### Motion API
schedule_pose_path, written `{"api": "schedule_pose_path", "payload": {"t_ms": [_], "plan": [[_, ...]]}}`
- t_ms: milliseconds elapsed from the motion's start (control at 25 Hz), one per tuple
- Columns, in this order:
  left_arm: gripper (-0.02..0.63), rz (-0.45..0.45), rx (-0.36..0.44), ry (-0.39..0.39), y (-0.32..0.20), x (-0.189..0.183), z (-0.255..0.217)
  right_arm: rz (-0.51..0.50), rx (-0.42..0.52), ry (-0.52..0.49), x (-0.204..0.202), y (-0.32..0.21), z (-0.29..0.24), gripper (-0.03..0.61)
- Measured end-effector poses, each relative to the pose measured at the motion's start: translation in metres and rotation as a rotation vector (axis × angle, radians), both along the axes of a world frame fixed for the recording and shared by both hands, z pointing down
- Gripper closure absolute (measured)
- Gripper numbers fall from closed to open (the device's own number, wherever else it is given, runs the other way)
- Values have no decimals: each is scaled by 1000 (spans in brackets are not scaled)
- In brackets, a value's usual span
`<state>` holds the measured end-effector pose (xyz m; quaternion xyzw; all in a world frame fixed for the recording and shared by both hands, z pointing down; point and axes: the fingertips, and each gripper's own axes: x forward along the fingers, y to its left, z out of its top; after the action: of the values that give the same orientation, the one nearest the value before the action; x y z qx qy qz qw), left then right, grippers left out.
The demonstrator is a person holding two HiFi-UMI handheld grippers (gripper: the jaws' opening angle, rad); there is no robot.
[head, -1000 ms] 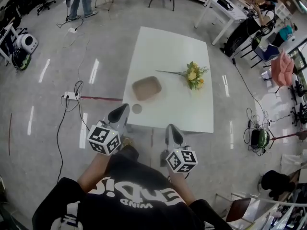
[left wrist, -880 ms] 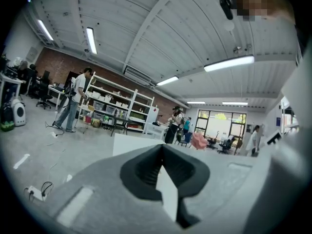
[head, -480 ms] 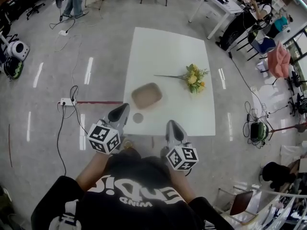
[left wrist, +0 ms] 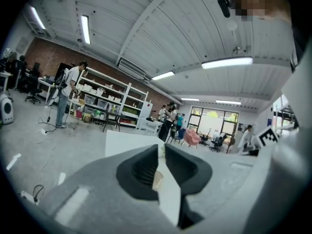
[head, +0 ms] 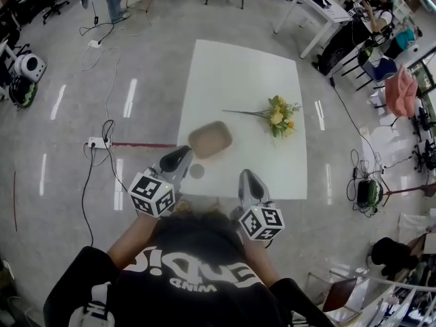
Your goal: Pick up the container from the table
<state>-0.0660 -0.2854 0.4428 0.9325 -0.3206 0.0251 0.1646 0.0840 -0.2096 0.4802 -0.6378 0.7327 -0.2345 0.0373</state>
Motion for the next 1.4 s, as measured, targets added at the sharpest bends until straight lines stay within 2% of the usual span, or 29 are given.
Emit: {"api": "schedule_pose_path", "payload": {"t_ms": [40,360,520,640,1400], "plan": [[556,-6,-3,3,0,0,-1,-12,2,-1,0,-2,-1,578],[457,-41,-38,-4,-2,17,9,-63,13,8,17,-9,-4,578],[305,-46,-79,-31,-6,30,28,-74,2,9,28,-13,2,578],[252,-68,-105,-40,-10,35,42,-85,4,9,34,-16,5,578],[249,-163,-325,-170,-56,38,169,-55,-28,18,69,-26,20,578]]}}
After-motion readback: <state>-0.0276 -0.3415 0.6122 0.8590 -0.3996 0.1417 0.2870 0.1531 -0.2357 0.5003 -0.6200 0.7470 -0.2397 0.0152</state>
